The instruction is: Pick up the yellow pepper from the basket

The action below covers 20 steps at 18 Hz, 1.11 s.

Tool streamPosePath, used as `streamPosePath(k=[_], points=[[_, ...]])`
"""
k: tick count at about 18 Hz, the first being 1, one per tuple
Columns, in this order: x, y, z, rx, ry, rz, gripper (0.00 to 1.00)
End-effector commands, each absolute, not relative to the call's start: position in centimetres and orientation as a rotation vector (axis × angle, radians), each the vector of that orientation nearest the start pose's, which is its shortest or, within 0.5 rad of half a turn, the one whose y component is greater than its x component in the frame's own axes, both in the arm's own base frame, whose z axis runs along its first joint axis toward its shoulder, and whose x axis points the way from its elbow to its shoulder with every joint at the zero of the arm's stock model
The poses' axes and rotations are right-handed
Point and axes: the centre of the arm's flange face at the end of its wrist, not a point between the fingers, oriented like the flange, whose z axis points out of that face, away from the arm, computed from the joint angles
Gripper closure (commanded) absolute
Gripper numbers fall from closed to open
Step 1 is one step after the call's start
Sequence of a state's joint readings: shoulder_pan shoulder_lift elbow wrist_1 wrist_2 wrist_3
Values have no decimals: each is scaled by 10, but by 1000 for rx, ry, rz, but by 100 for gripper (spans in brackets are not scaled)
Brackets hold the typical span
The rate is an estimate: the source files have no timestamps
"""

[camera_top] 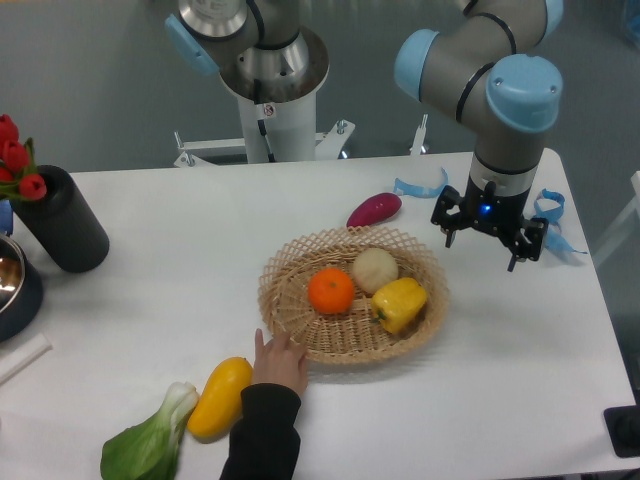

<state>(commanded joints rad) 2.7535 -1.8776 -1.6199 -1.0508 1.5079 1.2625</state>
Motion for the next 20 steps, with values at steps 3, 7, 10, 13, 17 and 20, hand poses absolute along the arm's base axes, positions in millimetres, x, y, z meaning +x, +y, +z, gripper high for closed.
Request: streamPosePath(k=[3,7,10,13,17,20], points=[[-512,360,349,-3017,128,201,0],[-516,357,349,-2999,116,190,0],[-517,359,336,-2985,110,154,0],[-514,363,318,-2965,97,204,0],[-512,365,304,-2967,201,199,0],[-504,368,289,-2980,273,159,0]])
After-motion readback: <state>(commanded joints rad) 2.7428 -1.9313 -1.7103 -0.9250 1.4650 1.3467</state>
